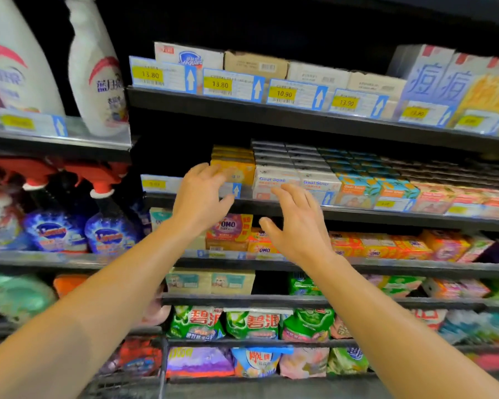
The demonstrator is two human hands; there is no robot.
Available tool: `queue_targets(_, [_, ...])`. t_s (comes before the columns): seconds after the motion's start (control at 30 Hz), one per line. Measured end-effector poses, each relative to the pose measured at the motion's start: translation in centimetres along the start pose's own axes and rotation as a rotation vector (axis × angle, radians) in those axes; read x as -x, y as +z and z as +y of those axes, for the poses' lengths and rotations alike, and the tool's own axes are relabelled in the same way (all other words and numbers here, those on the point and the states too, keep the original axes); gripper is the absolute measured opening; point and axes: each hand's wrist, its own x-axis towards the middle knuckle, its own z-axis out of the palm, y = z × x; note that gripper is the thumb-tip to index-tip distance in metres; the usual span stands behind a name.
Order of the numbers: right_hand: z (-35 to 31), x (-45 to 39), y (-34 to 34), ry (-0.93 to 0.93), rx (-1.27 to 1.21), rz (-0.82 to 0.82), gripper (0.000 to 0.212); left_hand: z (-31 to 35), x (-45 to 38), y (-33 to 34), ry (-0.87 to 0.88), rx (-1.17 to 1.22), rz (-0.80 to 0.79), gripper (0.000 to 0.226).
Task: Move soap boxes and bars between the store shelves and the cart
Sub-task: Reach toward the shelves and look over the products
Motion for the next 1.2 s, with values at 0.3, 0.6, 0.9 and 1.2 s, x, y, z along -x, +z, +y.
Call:
queue_targets(0.3, [-2.8, 13.7, 2.1, -0.101, -0.076, -0.153, 0.065, 2.7, 18.6, -0.8, -0.165, -0.046, -0.212, 0.056])
queue_targets(0.6, [-9.4, 26.1, 8.1, -0.183, -0.17, -0.427, 0.07, 1.3, 37.5, -3.6, -0.228, -0.16, -0.418, 0.053])
queue_targets(0.9, [-17.4, 29.4, 13.6, -0.326, -0.178, -0.639, 0.07, -8.6, 48.5, -7.6, -0.495, -0.155, -0.449, 0.056])
queue_targets(1.2, [-31.3, 26.7, 24.7, -0.32, -0.176, -0.811, 0.075, -25.3, 53.3, -9.3, -0.638, -0.074, -0.545, 0.057])
